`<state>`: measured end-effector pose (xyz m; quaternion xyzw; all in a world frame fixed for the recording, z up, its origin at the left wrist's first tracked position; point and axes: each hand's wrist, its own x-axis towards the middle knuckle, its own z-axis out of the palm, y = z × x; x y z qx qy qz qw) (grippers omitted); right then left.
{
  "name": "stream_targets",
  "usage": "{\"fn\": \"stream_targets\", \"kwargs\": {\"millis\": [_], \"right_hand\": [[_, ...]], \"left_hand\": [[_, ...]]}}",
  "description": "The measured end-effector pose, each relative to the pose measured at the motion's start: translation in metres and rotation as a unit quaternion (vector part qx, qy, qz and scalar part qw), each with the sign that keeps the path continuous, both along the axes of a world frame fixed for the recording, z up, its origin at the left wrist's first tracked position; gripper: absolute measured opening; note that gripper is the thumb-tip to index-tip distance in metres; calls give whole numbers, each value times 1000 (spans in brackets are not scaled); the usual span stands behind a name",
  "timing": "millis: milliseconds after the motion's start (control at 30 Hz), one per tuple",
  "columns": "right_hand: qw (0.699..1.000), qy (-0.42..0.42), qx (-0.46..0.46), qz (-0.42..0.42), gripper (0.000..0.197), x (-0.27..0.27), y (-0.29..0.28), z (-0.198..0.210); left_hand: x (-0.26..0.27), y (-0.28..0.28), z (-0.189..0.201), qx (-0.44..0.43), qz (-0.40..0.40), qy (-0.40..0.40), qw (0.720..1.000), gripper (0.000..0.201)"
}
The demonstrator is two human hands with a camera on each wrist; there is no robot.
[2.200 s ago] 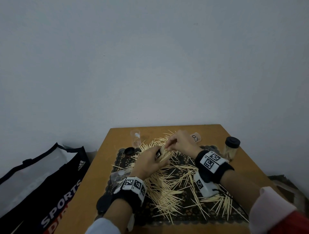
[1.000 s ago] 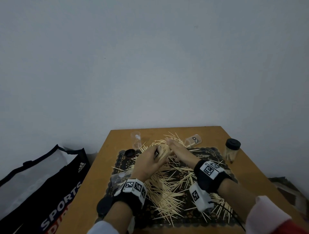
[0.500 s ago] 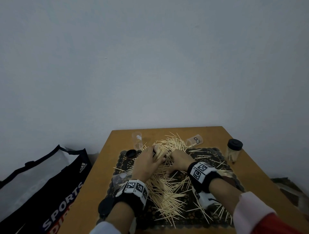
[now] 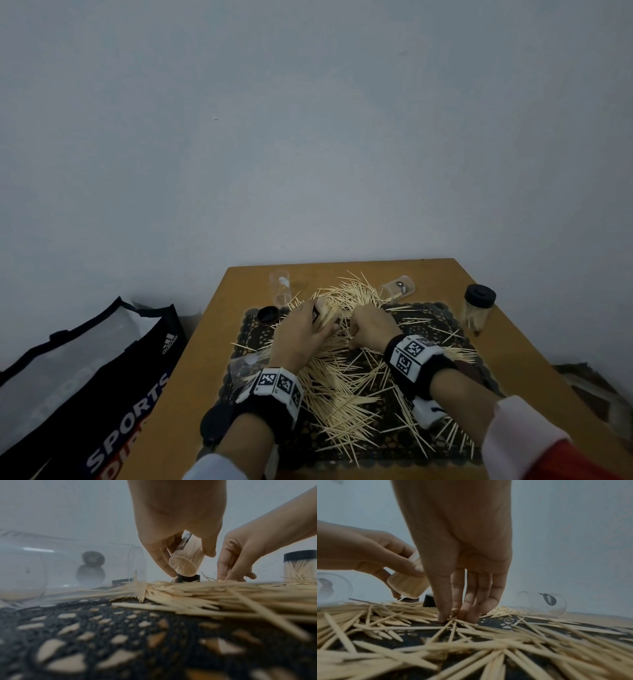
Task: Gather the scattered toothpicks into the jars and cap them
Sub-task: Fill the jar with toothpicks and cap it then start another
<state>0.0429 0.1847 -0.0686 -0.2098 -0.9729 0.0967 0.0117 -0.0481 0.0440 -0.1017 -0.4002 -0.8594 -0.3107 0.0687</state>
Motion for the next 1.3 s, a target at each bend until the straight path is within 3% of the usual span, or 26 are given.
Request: {"fn": "stream_targets", "kwargs": {"millis": [200, 433, 567, 833, 967, 1100, 1300], "right_hand": [[1000, -10, 8, 8, 12, 4, 4, 4], [995, 13, -103, 8, 13, 14, 26, 4], [980, 50, -190, 21, 18, 19, 41, 6], [937, 172, -300, 54, 9, 27, 49, 19], [948, 145, -264, 102, 8, 27, 47, 19], [979, 97, -111, 139, 10, 26, 38, 24], [982, 86, 21, 168, 20, 25, 27, 36]], "left_hand": [[4, -1, 4, 6, -5, 2, 1000, 56], [4, -2, 5, 20, -1, 4, 1000, 62], [2, -2, 4, 16, 0, 3, 1000, 65], [5, -3, 7, -7, 0, 0, 1000, 48], [8, -2, 9, -15, -20, 3, 1000, 45], [7, -2, 7, -15, -50, -4, 999, 49], [7, -1, 6, -25, -81, -6, 996, 55]]}}
